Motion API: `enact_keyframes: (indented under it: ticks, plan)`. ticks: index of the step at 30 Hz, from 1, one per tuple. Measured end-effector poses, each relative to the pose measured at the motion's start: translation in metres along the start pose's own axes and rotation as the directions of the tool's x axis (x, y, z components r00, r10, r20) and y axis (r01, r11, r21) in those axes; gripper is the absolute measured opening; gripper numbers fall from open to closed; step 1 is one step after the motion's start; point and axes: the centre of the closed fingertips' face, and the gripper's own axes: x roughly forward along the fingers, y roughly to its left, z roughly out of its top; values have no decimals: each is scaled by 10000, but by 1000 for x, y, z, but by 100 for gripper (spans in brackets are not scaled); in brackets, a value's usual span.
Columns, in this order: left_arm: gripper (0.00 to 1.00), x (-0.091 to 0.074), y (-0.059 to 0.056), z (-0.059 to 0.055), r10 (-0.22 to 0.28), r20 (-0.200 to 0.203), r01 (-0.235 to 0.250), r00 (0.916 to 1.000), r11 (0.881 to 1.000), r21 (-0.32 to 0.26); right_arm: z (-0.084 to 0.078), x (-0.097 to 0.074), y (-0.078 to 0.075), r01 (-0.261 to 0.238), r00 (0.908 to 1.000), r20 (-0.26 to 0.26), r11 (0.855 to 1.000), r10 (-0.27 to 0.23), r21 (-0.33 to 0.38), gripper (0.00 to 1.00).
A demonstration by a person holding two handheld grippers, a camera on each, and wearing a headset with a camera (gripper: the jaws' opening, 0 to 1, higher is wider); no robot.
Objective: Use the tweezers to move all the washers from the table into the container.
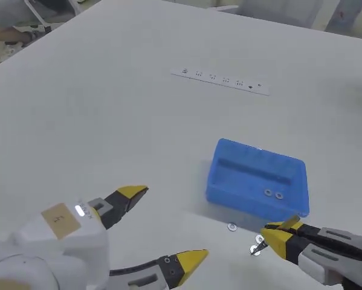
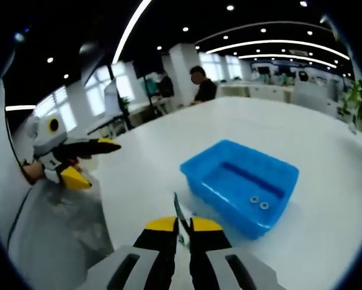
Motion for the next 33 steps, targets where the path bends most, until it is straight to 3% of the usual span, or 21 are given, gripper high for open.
enact_keyframes:
  ticks: [3, 7, 13, 18, 24, 26, 29, 33]
  plan:
    - [68, 0, 0, -1, -12, -24, 12, 10000, 10000, 25, -2, 2, 5, -183, 9997, -201, 9958, 165, -893, 4]
    - [68, 1, -1, 0, -48, -1, 48, 10000, 10000, 3, -4, 3, 10, -200, 9991, -398, 9797, 123, -1993, 3]
    - [68, 1, -1, 0, -65, -19, 65, 10000, 10000, 18, -4, 3, 6, -97, 9987, -507, 9678, -31, -2516, 2]
    - [68, 1, -2, 0, -67, -27, 67, 10000, 10000, -8, 5, 0, 1, -19, 9996, -284, 9802, -38, -1979, 2]
    - [68, 1, -1, -1, -51, -30, 50, 10000, 10000, -26, 34, -7, -5, 42, 9990, 441, 9887, 25, -1497, 2]
    - [68, 0, 1, -1, 4, -12, -4, 10000, 9999, -115, 49, -11, -7, 48, 9945, 1041, 9954, 52, -955, 2]
    - [68, 0, 0, -1, -34, 0, 34, 10000, 9999, -162, 72, -20, -13, 130, 9801, 1982, 9999, -105, -113, 2]
    - [68, 1, -3, -1, -171, -6, 171, 9999, 9998, -47, 84, -29, -21, 423, 9706, 2369, 9991, -427, 69, 2]
